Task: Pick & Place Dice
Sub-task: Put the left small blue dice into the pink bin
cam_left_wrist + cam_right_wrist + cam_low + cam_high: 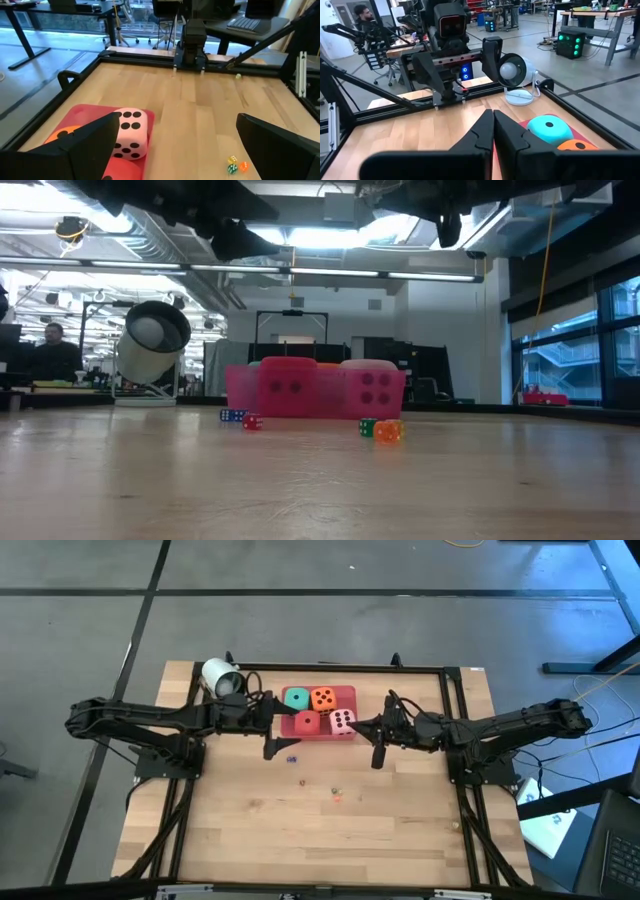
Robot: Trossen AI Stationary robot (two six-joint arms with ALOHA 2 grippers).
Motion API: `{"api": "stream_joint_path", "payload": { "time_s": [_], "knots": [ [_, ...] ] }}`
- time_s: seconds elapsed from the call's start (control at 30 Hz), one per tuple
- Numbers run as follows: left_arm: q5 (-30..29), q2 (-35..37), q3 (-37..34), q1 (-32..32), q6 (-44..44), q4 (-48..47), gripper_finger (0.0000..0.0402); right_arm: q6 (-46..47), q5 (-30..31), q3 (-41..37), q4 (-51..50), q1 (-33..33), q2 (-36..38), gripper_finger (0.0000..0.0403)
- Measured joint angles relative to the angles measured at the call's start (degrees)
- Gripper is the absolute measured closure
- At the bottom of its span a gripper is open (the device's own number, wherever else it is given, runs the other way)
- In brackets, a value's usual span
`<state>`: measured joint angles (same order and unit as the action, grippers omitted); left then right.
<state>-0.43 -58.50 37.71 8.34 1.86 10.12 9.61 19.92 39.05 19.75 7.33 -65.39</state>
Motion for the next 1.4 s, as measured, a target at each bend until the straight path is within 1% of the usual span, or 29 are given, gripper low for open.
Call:
{"api": "stream_joint_path", "payload": {
  "time_s": [0.1, 0.2, 0.37, 0.6, 0.7, 0.83, 0.97, 1.07, 1.13, 1.23, 1.33, 1.4],
  "knots": [
    [0.00, 0.00, 0.00, 0.00, -0.89, -0.49, 0.0002, 0.25, 0.03, 0.00, 0.00, 0.00, 0.00, 0.0392],
    [0.00, 0.00, 0.00, 0.00, 0.71, -0.54, 0.0002, 0.02, 0.03, 0.00, 0.00, 0.00, 0.00, 0.0392],
    [0.30, 0.00, 0.00, 0.00, 0.93, -0.49, 0.0002, -1.11, 0.20, 0.00, 0.20, -0.07, 0.00, 0.0392],
    [0.80, 0.00, 0.00, 0.00, -0.10, -0.47, 0.0002, -1.84, 0.20, 0.00, 0.43, -0.13, 0.00, 0.0392],
    [2.35, 0.00, 0.00, 0.00, -0.13, 0.04, 0.0002, -4.45, 0.19, 0.00, -0.21, -0.13, -0.02, 0.0392],
    [4.64, 0.00, 0.00, 0.00, 0.27, 4.90, 0.0002, -5.86, 0.20, 0.00, 0.80, -0.13, 0.00, 0.0392],
    [10.97, 0.00, 0.00, 0.00, 3.43, 10.70, 0.0002, -4.50, 0.18, 0.00, 1.56, -0.13, -0.02, 0.0392],
    [14.97, 0.00, 0.00, 0.00, 3.84, 12.56, 0.0002, -4.05, 0.18, 0.00, 1.79, -0.13, -0.01, 0.0392],
    [15.93, 0.00, 0.00, 0.00, 2.78, 12.23, 0.0002, -4.13, 0.17, 0.00, 1.69, -0.13, -0.01, 0.0392],
    [14.71, 0.00, 0.00, 0.00, 2.52, 9.15, 0.0002, -4.11, -0.66, 0.00, 1.62, -0.15, 0.00, 0.0392],
    [12.37, 0.00, 0.00, 0.00, 3.27, 4.56, 0.0002, -4.47, -4.15, 0.00, 0.44, -0.15, 0.00, 0.0392],
    [12.11, 0.00, 0.00, 0.00, 4.46, 1.69, 0.0002, -4.50, -6.09, 0.00, -0.53, -0.14, -0.01, 0.0392]
  ]
}}
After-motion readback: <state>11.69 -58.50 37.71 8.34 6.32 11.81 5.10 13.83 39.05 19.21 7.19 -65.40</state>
